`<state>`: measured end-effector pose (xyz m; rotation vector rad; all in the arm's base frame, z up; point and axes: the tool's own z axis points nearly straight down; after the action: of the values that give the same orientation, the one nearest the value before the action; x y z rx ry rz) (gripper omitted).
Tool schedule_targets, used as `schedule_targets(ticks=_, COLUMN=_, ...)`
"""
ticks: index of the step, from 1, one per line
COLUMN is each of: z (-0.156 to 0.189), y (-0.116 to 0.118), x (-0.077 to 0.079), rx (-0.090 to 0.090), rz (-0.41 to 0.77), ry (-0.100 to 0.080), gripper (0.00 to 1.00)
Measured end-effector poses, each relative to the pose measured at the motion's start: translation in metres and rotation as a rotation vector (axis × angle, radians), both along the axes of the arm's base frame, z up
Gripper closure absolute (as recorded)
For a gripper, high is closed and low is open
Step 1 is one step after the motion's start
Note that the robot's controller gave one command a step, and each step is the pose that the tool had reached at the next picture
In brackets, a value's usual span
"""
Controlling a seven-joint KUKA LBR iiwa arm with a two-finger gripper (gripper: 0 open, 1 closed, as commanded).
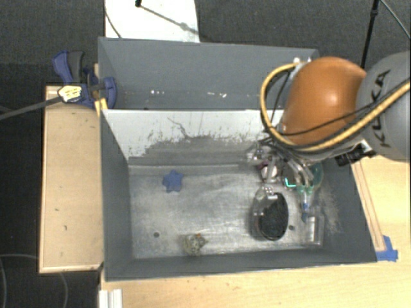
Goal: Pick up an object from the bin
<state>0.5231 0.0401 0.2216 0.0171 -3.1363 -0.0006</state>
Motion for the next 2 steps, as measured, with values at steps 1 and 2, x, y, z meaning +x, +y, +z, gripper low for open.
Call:
schedule_targets(ticks=1, z=-0.152, y=-0.125, x=-0.022, rx=0.001, rz=0.439, ry=-0.007, gripper=0.00)
schedule_targets(ticks=2, z=-0.120, y=-0.183, x=-0.047, rx=-0.001, rz=0.492, ry=-0.010, gripper=0.00)
